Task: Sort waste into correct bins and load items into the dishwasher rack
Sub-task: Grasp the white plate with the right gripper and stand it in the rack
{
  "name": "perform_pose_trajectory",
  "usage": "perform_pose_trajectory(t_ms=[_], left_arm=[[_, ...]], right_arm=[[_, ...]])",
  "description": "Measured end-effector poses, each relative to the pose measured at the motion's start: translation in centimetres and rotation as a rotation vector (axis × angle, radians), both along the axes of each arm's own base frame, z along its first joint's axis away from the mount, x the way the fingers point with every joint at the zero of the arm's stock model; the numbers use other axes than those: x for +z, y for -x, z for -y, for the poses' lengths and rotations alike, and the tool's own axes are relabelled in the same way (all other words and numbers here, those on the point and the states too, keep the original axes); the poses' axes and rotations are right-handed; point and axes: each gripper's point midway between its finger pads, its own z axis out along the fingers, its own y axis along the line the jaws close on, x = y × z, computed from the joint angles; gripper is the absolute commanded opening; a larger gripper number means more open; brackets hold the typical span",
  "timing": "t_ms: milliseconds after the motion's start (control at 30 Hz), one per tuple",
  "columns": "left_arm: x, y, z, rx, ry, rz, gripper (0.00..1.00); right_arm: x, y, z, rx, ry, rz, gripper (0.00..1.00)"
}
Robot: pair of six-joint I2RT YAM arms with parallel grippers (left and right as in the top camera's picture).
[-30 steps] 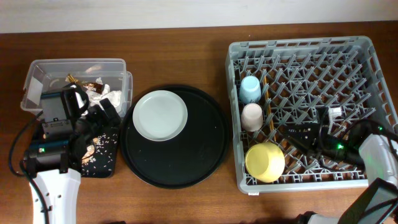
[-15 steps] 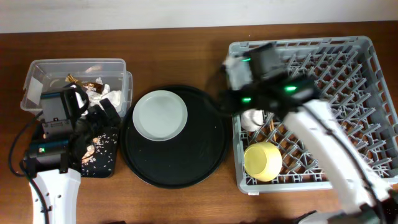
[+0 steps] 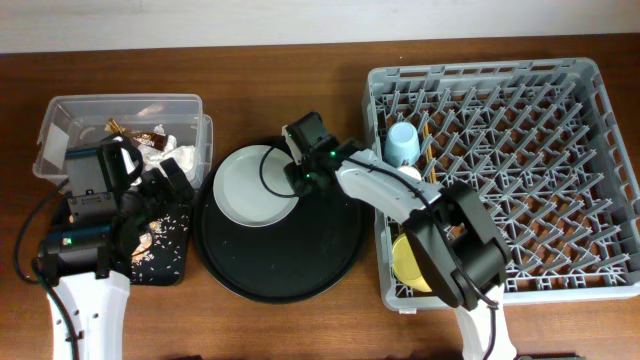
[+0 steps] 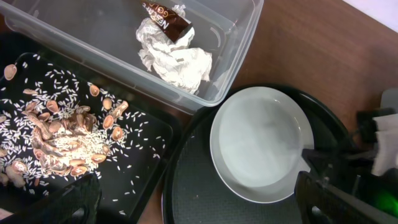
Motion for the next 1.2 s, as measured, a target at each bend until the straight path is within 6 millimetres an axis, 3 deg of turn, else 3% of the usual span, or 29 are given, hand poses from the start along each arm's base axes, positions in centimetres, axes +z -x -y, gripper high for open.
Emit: perform_pose_trajectory(t_ms=[67, 233, 300, 333, 400, 433, 500, 533, 567, 667, 800, 1033, 1200], left_arm=[[0.0, 0.0, 0.0, 0.000, 0.000, 0.000, 0.99], [0.0, 0.0, 0.0, 0.000, 0.000, 0.000, 0.99], [0.0, 0.0, 0.0, 0.000, 0.000, 0.000, 0.99], [0.0, 0.0, 0.0, 0.000, 0.000, -0.001, 0.99], [0.0, 0.0, 0.0, 0.000, 0.000, -0.001, 0.99], [0.0, 0.0, 0.0, 0.000, 0.000, -0.001, 0.99], [0.0, 0.0, 0.0, 0.000, 0.000, -0.002, 0.99], [0.0, 0.0, 0.0, 0.000, 0.000, -0.002, 0.99], [0.0, 0.0, 0.0, 0.000, 0.000, 0.000, 0.99], [0.0, 0.0, 0.0, 0.000, 0.000, 0.000, 0.99], [0.0, 0.0, 0.0, 0.000, 0.000, 0.000, 0.99], [0.0, 0.0, 0.0, 0.000, 0.000, 0.000, 0.99], [0.0, 0.0, 0.0, 0.000, 0.000, 0.000, 0.99]], right_arm=[[-1.2, 0.4, -0.7, 0.003, 0.009, -0.012, 0.04], [-0.2, 0.3, -0.8, -0.007, 0.003, -0.026, 0.04], [2.5, -0.2, 0.7, -0.032, 0.047, -0.015, 0.04], [6.1, -1.2, 2.5, -0.061, 0.085, 0.042, 0.04], [15.4, -3.3, 6.6, -0.144, 0.123, 0.231, 0.04], [22.4, -3.5, 10.9, -0.237, 0.182, 0.388, 0.04], [30.5, -2.1, 18.5, -0.428, 0.311, 0.566, 0.04], [32.5, -1.0, 22.4, -0.522, 0.413, 0.605, 0.04], [33.1, -0.3, 26.0, -0.602, 0.528, 0.604, 0.04], [30.5, -0.8, 32.6, -0.732, 0.769, 0.519, 0.04], [25.7, -2.2, 36.9, -0.772, 0.918, 0.378, 0.04], [20.4, -4.0, 36.2, -0.697, 0.974, 0.275, 0.04], [18.1, -5.4, 34.2, -0.646, 0.834, 0.248, 0.06]])
